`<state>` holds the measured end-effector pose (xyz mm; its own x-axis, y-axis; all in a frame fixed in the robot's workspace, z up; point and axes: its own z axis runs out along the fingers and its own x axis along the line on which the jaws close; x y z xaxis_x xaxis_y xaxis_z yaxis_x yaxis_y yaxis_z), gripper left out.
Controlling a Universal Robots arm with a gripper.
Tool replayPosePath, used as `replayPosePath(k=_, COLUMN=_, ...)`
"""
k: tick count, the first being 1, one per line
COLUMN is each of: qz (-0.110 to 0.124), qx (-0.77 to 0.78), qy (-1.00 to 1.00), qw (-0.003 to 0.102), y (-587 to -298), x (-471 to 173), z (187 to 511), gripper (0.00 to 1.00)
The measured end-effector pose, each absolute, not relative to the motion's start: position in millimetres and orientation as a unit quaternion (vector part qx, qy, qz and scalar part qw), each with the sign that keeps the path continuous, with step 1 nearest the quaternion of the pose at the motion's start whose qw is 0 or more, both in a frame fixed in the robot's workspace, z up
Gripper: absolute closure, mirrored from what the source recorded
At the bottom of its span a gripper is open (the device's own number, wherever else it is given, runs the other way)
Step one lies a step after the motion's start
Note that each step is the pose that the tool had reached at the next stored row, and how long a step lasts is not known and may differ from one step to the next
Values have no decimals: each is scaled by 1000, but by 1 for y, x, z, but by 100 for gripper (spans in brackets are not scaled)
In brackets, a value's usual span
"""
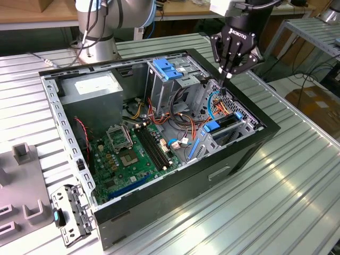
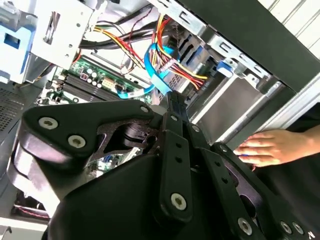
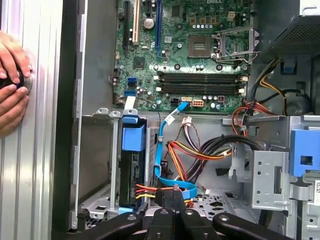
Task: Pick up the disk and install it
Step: 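Insert the second disk wire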
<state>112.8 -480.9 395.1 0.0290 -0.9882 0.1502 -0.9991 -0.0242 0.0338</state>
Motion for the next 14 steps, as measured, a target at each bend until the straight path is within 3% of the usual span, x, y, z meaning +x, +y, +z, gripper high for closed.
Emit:
replayPosePath(k=3, qz=54, qx=713, qy=-695, qw=77, y=-478, x=113, z=389, gripper=89)
replayPosePath(k=4, qz=67, qx=712, qy=-693, qw=90, y=-478, x=114, z=389, gripper=83)
replayPosePath(k=6, qz=80, qx=710, qy=-692, qw=104, y=-476, x=114, z=387, gripper=70)
replayPosePath(k=14, qz=91, qx=708, qy=-691, qw=116, y=-470, x=114, z=389, gripper=70)
